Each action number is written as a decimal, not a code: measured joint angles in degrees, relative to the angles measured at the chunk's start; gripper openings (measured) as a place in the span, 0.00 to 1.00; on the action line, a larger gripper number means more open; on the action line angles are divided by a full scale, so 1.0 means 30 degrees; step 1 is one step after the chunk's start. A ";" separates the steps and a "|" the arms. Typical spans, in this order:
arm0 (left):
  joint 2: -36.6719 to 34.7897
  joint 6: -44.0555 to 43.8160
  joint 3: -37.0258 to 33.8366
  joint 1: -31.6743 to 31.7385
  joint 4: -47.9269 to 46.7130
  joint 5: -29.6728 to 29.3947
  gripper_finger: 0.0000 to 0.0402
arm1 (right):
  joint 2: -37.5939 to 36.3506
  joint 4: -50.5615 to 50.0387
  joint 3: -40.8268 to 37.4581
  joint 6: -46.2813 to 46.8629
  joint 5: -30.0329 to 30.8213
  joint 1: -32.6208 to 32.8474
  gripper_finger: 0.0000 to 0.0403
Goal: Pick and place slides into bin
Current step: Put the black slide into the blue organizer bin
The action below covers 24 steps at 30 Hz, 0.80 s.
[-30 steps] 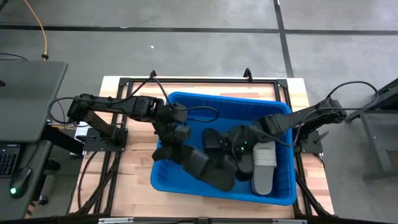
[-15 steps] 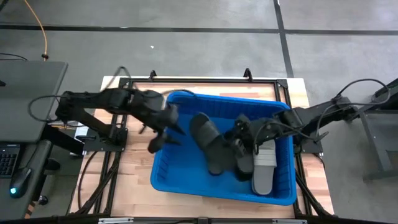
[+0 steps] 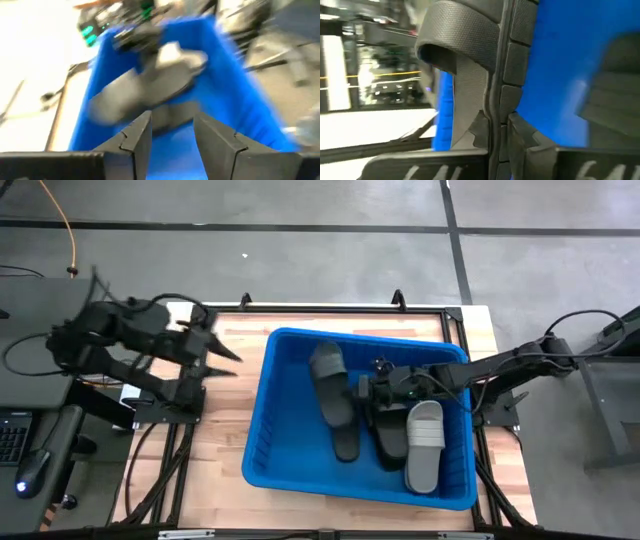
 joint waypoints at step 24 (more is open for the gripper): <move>-0.4133 -0.1615 -0.0007 0.0000 -0.0745 -0.3403 0.32 | 0.3788 -0.1930 -0.0081 0.5673 -0.4237 0.0893 0.01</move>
